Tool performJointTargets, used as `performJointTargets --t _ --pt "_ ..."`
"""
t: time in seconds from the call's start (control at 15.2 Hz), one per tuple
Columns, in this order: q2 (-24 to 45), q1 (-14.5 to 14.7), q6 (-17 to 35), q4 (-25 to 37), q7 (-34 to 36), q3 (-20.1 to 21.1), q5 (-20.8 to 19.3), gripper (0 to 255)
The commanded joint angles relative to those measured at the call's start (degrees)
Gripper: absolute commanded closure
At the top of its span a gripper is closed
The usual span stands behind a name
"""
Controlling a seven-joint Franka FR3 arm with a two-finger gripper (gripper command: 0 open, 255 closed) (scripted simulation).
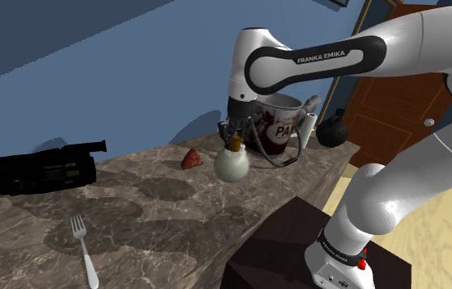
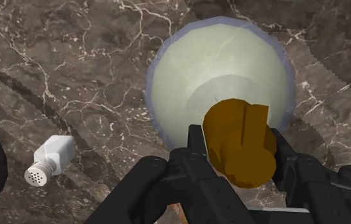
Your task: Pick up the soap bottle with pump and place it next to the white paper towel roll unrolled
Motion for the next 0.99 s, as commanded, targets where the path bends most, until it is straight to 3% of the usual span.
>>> performJointTargets --t 0.0,0.92 --pt "-0.35 -0.01 -1.78 1.45 0.0 -0.08 -0.02 255" --pt "-0.7 -0.22 -12.63 11.94 -0.02 -0.6 -0.34 255"
